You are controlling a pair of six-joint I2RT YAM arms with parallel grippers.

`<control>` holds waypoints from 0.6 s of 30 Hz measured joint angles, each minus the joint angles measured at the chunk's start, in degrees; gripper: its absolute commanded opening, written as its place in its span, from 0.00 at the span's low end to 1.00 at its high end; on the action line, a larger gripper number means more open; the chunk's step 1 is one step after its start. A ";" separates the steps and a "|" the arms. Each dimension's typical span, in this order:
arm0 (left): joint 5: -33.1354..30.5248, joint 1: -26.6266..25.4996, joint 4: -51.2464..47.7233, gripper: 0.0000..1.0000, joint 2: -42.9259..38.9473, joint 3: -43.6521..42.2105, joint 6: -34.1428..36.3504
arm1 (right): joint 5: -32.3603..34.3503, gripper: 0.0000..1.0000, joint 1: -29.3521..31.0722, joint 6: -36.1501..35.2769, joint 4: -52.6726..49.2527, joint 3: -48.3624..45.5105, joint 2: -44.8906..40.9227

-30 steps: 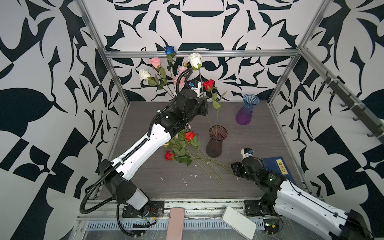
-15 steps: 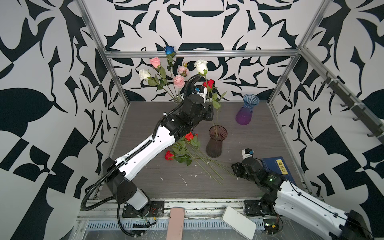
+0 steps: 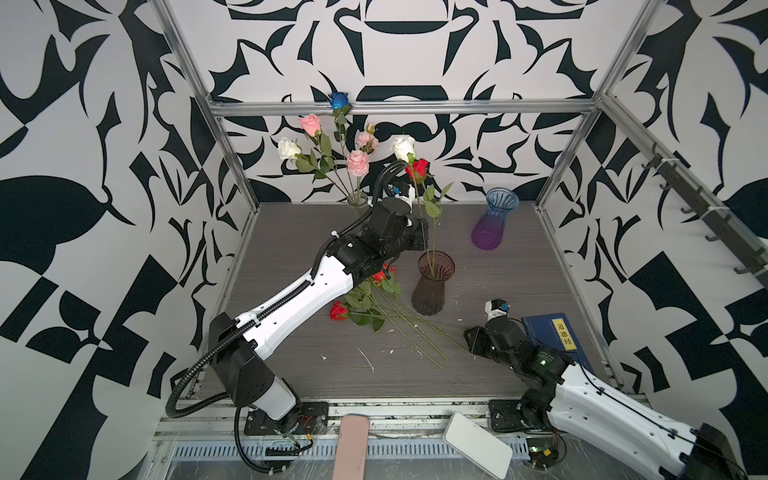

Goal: Arrange the flowers into the vase
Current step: 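Lower the white rose stem into the pink glass vase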

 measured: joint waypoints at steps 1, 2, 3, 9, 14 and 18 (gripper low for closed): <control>0.74 0.33 0.46 0.00 0.00 -0.70 -1.05 | 0.00 0.26 0.00 0.17 0.02 -0.13 -0.28; 1.75 0.76 1.33 0.00 -0.07 -1.81 -2.43 | 0.00 0.26 0.00 0.31 0.00 -0.26 -0.59; 2.67 1.16 1.95 0.00 -0.11 -2.91 -3.74 | 0.00 0.26 0.00 0.37 -0.02 -0.35 -0.79; 6.03 3.91 4.39 0.00 -0.22 -8.68 -10.29 | 0.00 0.26 0.00 0.70 -0.17 -0.48 -1.38; 7.91 4.15 6.10 0.00 -0.24 -9.01 -13.00 | 0.00 0.26 0.00 0.74 -0.20 -0.48 -1.38; 8.63 4.15 6.73 0.00 -0.24 -9.03 -14.05 | 0.00 0.26 0.00 0.74 -0.22 -0.48 -1.38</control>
